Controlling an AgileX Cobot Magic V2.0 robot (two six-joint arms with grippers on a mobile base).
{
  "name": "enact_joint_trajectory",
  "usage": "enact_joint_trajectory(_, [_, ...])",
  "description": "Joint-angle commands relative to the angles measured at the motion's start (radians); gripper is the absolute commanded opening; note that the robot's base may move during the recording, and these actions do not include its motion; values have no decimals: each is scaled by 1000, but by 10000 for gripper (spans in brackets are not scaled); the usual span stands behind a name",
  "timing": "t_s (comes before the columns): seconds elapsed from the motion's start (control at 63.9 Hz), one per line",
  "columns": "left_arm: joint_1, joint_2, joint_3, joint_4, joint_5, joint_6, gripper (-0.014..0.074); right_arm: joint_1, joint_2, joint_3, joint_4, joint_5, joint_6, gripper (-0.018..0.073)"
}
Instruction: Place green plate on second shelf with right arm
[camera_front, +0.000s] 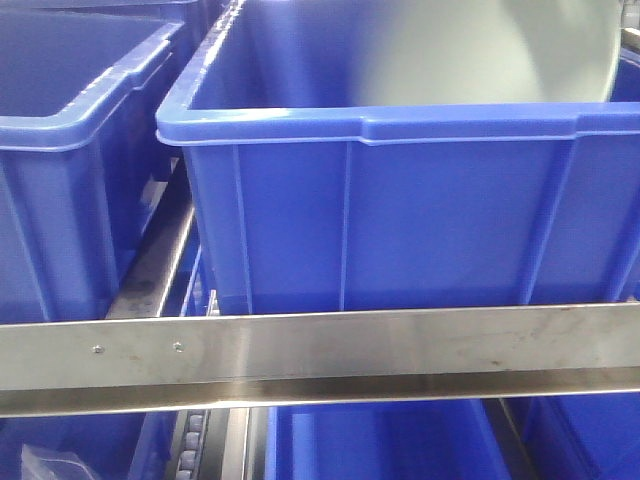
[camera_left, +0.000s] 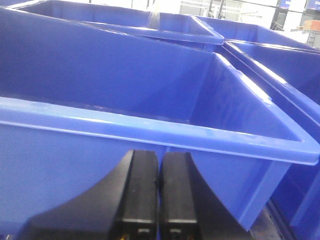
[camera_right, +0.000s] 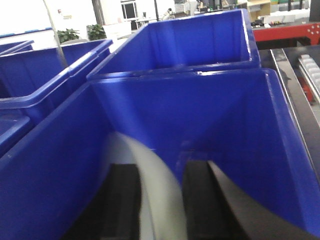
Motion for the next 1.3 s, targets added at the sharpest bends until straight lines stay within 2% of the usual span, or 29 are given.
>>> enact_joint_trajectory(0.0, [-7,-16,41,-8,-89,-3,130,-2,-47,-38,2,-75,-9,336])
enact_joint_trajectory(0.125, [-7,-16,41,-8,-89,-3,130,-2,-99,-38,-58,-64,-9,243])
enact_joint_trajectory(0.235, [-7,-16,41,-8,-89,-3,130,-2,-169,-38,-159,9,-5,237])
enact_joint_trajectory(0.313, [-7,-16,41,-8,-89,-3,130,10,-252,-38,-207,168,25,233])
enact_joint_trajectory(0.376, [-7,-16,41,-8,-89,-3,130,14,-314,-38,-211,272,40,201])
enact_joint_trajectory(0.485, [-7,-16,41,-8,-89,-3,130,14,-437,-37,-210,506,50,34])
enact_joint_trajectory(0.532, [-7,-16,41,-8,-89,-3,130,14,-484,-37,-210,608,50,61])
enact_joint_trajectory(0.611, [-7,-16,41,-8,-89,-3,130,14,-555,-37,-210,742,50,56])
enact_joint_trajectory(0.767, [-7,-16,41,-8,-89,-3,130,14,-678,-35,-203,942,50,56])
enact_joint_trajectory(0.877, [-7,-16,41,-8,-89,-3,130,14,-752,2,-167,1012,50,56])
enact_joint_trajectory(1.018, [-7,-16,41,-8,-89,-3,130,14,-816,59,-44,1082,50,56])
enact_joint_trajectory(1.081, [-7,-16,41,-8,-89,-3,130,14,-822,70,-28,1123,50,56])
enact_joint_trajectory(1.159, [-7,-16,41,-8,-89,-3,130,14,-822,70,-35,1163,48,56])
enact_joint_trajectory(1.284, [-7,-16,41,-8,-89,-3,130,13,-822,70,-159,1218,48,56])
